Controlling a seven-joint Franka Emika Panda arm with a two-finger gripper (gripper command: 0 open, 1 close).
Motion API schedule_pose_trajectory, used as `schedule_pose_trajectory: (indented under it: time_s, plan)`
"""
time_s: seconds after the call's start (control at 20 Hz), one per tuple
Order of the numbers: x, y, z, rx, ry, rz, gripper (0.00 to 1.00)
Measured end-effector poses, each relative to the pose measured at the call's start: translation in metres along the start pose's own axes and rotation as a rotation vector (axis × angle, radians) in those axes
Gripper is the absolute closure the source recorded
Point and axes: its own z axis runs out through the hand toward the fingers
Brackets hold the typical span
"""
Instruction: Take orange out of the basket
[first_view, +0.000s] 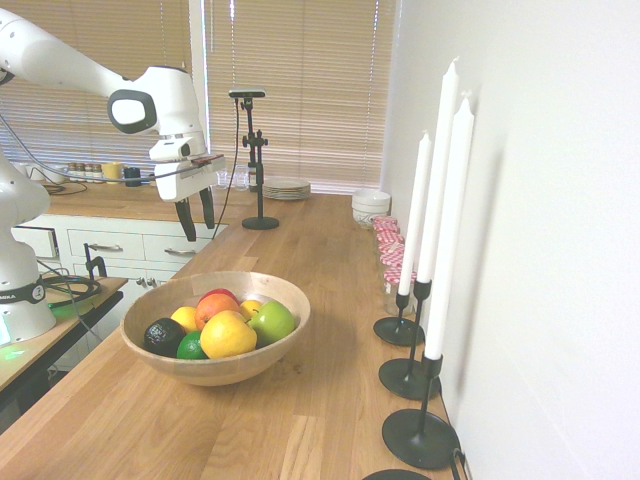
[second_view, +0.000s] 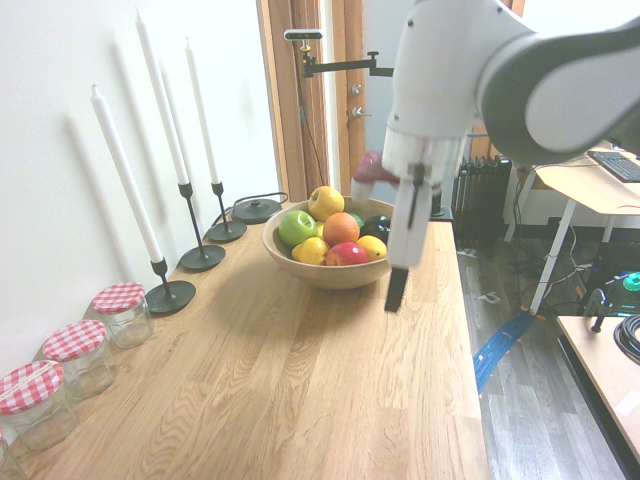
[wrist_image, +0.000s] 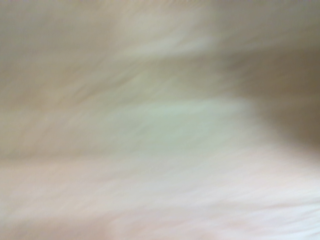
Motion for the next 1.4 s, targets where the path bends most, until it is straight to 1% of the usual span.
schedule_pose_trajectory:
  time_s: [0.35,0.6,0.8,1.05,1.4]
  plan:
    - [0.114,0.032,0.000,-0.010,0.007,0.117,0.00]
    - [0.173,0.052,0.013,-0.028,-0.016,0.183,0.00]
    - [0.198,0.060,0.027,-0.044,-0.024,0.209,0.00]
    - [0.217,0.071,0.045,-0.057,-0.037,0.229,0.00]
    - [0.228,0.073,0.074,-0.069,-0.070,0.233,0.00]
